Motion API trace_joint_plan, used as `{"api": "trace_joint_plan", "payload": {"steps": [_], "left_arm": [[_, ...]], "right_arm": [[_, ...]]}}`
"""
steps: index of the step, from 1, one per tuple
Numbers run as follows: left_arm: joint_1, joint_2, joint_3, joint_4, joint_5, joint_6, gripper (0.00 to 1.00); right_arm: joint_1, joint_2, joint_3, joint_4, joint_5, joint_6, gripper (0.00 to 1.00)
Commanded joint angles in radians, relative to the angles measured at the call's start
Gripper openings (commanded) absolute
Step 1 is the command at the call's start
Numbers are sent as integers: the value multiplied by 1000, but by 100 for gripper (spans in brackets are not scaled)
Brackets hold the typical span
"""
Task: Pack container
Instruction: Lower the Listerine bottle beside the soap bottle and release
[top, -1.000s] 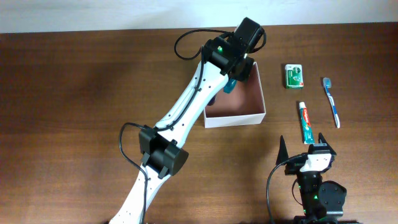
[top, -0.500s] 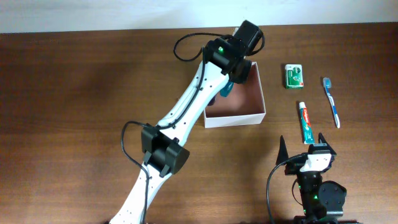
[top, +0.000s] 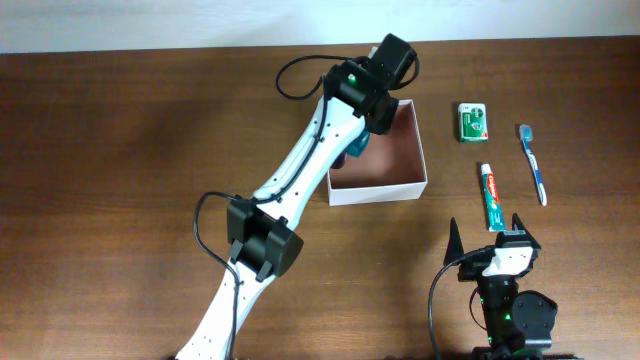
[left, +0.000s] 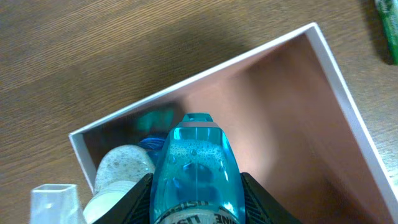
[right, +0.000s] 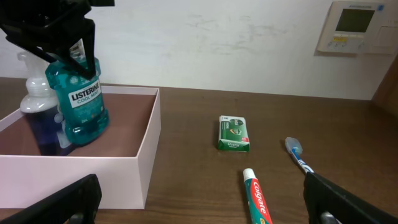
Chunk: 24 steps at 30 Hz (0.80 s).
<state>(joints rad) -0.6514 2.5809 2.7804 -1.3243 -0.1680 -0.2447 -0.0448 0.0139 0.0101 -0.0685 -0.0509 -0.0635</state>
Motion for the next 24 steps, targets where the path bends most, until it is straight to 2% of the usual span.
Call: {"api": "trace_joint_plan", "payload": {"steps": [1, 7, 10, 24], "left_arm": [[27, -10, 14, 6, -16, -10, 26], [31, -10, 14, 7, 0, -10, 26], [31, -10, 14, 7, 4, -9, 38], [31, -10, 14, 8, 11, -9, 39]], "right_arm": [[5, -11, -5, -5, -9, -4, 99], [5, -11, -5, -5, -9, -4, 99], [5, -11, -5, -5, -9, -3, 99], [5, -11, -5, -5, -9, -4, 99]]}}
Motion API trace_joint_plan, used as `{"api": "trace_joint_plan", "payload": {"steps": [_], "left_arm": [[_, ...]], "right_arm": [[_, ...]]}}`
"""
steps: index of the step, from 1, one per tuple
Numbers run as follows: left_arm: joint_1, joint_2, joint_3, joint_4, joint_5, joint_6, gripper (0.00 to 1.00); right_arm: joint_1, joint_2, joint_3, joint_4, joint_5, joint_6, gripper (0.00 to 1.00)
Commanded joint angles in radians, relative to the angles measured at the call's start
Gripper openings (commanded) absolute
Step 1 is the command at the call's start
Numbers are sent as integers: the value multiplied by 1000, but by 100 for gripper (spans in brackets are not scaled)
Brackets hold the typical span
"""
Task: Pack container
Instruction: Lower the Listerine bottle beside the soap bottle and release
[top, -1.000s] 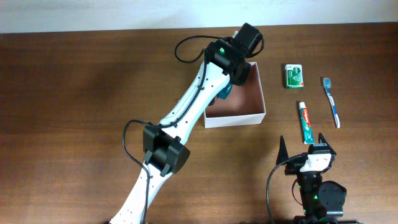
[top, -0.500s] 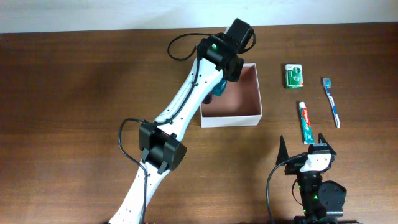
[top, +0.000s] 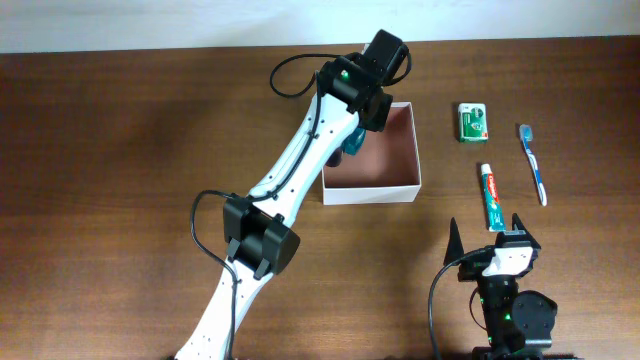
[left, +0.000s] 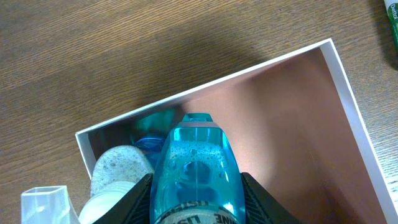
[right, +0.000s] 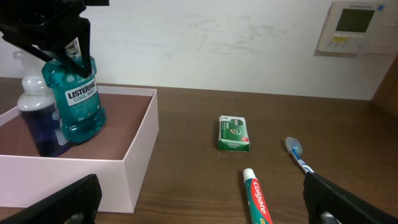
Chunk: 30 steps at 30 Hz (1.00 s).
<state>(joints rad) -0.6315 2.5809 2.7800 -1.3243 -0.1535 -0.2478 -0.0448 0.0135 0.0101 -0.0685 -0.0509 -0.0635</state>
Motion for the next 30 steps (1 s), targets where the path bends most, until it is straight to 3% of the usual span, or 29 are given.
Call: {"api": "trace_joint_plan", "payload": {"steps": [1, 4, 30], "left_arm": [[11, -10, 14, 8, -3, -6, 40], [11, -10, 14, 8, 0, -6, 45], [11, -10, 14, 39, 0, 13, 47]], "right_arm": [[5, -10, -5, -5, -9, -4, 99], [5, -10, -5, -5, -9, -4, 99], [5, -10, -5, -5, -9, -4, 99]]}}
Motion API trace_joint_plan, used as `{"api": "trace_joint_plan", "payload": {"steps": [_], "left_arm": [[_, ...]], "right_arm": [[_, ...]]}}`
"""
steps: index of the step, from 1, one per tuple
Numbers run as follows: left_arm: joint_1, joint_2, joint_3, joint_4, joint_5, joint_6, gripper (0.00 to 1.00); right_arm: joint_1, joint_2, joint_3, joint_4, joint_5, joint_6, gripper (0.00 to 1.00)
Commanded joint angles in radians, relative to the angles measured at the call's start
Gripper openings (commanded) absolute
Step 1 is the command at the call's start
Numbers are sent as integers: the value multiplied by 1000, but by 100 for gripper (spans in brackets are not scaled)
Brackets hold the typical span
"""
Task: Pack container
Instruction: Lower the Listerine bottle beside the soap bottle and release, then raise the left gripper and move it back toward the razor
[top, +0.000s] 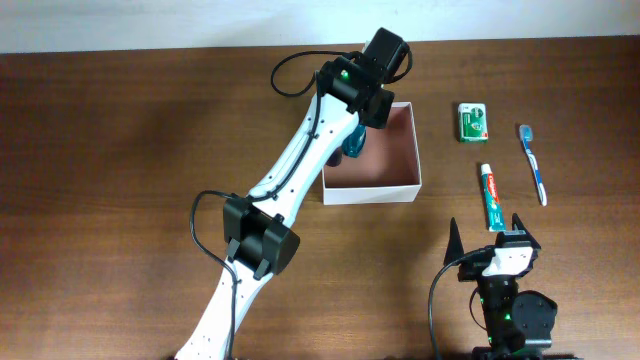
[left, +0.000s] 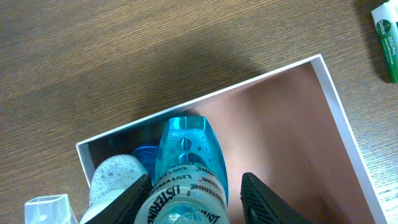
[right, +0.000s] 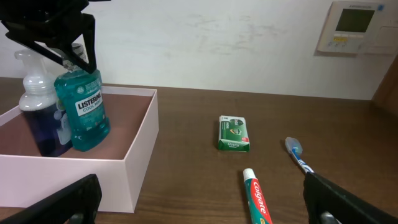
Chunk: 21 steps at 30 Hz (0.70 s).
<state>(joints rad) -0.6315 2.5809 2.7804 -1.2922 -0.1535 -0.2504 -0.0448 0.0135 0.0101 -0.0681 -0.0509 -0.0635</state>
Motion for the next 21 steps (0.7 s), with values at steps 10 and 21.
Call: {"api": "trace_joint_plan", "payload": {"steps": [10, 21], "left_arm": [[13, -10, 66, 5, -1, 20, 51], [21, -10, 141, 5, -2, 48, 52]], "right_arm": [[5, -10, -5, -5, -9, -4, 99], [5, -10, -5, -5, -9, -4, 99]]}}
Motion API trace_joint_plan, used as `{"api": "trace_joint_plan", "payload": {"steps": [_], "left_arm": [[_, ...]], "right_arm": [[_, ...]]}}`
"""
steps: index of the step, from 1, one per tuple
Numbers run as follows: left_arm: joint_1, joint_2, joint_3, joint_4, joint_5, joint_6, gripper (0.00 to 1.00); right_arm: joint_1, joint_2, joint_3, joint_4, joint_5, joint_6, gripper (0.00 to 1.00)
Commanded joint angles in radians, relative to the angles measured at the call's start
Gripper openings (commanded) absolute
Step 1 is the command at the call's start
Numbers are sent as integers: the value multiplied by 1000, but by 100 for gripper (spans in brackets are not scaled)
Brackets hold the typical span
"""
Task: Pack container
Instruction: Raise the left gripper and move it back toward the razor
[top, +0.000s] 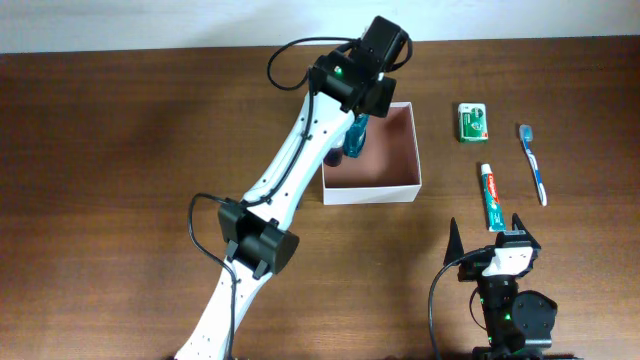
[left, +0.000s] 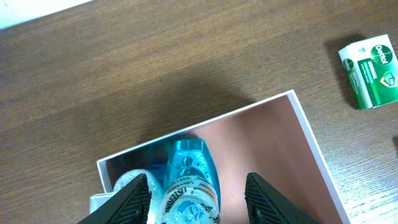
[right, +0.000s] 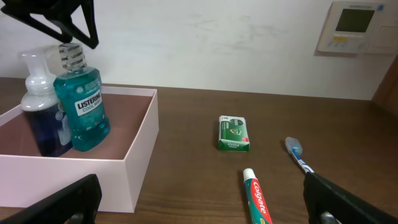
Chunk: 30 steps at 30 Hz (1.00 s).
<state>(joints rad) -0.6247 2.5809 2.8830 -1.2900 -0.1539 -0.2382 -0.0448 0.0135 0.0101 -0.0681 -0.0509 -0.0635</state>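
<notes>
The teal Listerine mouthwash bottle (right: 81, 102) stands upright in the left end of the white box (right: 74, 180), next to a dark blue pump bottle (right: 38, 118). My left gripper (left: 198, 186) hangs open above the mouthwash bottle (left: 189, 180), its fingers clear of the cap; in the overhead view the left gripper (top: 358, 108) sits over the box's far left corner. A toothpaste tube (top: 489, 196), a blue toothbrush (top: 532, 163) and a small green packet (top: 474, 121) lie on the table right of the box (top: 370, 190). My right gripper (top: 487, 235) rests open near the front edge, empty.
The right part of the box floor (left: 267, 162) is bare pink. The left arm (top: 290, 190) stretches diagonally across the table from the front. A wall with a thermostat panel (right: 354, 26) stands behind the table.
My left gripper has risen from around the mouthwash bottle's neck to above its cap. The bottle stays standing in the box. The right arm has not moved.
At first my left gripper was shut on the mouthwash bottle, holding it tilted inside the box. Then it still held the bottle beside the pump bottle, and the box sat slightly further left. After that the jaws were open around the standing bottle; now the gripper is above it.
</notes>
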Motion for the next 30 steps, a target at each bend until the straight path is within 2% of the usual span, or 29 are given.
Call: {"api": "trace_joint_plan", "payload": {"steps": [1, 5, 15, 16, 17, 18, 22, 24, 30], "left_arm": [[15, -10, 50, 2, -4, 51, 52], [32, -25, 103, -5, -5, 57, 58], [143, -195, 151, -22, -95, 57, 60], [159, -216, 151, -35, -96, 57, 61], [173, -231, 151, -51, -98, 57, 68], [191, -247, 151, -72, -98, 56, 71], [262, -286, 151, -185, -98, 51, 70], [292, -291, 151, -244, -97, 45, 72], [369, -291, 151, -396, -98, 45, 96]], "right_arm": [[5, -10, -5, -5, -9, -4, 99], [5, -10, -5, -5, -9, -4, 99], [5, -10, -5, -5, -9, -4, 99], [5, -10, -5, -5, -9, -4, 99], [5, -10, -5, -5, -9, -4, 99], [5, -10, -5, -5, -9, -4, 99], [5, -10, -5, -5, -9, -4, 99], [5, -10, -5, -5, -9, -3, 99], [5, -10, -5, -5, -9, -4, 99]]}}
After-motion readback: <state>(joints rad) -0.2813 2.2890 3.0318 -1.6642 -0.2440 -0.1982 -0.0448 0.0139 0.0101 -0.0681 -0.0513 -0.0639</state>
